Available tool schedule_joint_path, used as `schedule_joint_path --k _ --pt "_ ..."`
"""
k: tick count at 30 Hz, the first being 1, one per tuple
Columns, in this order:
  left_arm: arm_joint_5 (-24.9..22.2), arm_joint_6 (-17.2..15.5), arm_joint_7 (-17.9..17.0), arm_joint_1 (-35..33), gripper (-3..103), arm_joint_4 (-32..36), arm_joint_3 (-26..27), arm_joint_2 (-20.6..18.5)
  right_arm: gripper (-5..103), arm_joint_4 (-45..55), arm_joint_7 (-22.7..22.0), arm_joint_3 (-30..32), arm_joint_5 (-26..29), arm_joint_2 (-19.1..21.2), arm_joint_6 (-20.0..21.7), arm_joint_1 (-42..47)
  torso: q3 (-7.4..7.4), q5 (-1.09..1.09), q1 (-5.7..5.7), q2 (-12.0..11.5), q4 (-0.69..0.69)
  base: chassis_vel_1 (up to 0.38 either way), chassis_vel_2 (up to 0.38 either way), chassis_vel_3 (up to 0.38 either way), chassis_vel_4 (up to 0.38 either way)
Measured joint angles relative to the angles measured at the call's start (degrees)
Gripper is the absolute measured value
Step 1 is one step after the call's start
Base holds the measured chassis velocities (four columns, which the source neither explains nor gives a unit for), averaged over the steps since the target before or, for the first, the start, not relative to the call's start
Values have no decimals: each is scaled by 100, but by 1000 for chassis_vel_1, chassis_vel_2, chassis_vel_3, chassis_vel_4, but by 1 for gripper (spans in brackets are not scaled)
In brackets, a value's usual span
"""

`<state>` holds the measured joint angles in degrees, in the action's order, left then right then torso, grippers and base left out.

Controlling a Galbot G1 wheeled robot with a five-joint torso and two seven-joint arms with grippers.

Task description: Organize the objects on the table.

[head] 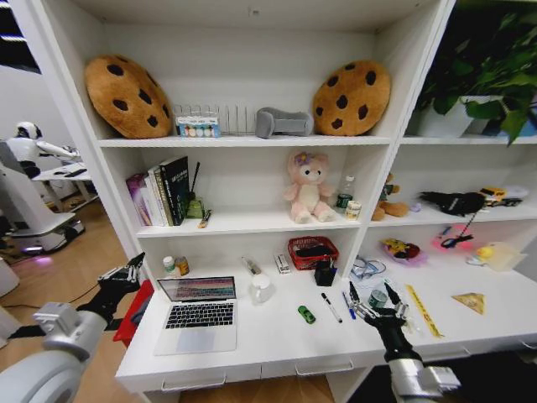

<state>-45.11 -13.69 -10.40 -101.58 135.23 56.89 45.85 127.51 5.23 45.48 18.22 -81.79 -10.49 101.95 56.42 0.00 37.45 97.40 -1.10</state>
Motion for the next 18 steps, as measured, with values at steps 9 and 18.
schedule_joint_path --k 9,18 --pt "101 -34 -57 838 0 -924 -905 -927 100 -212 -16 39 62 99 -30 -199 0 0 1 0 -1 0 0 0 0" --pt "188 -56 -81 1719 0 -1600 -2323 -1530 100 -476 -16 120 92 94 -93 -329 0 0 1 0 -2 0 0 0 0"
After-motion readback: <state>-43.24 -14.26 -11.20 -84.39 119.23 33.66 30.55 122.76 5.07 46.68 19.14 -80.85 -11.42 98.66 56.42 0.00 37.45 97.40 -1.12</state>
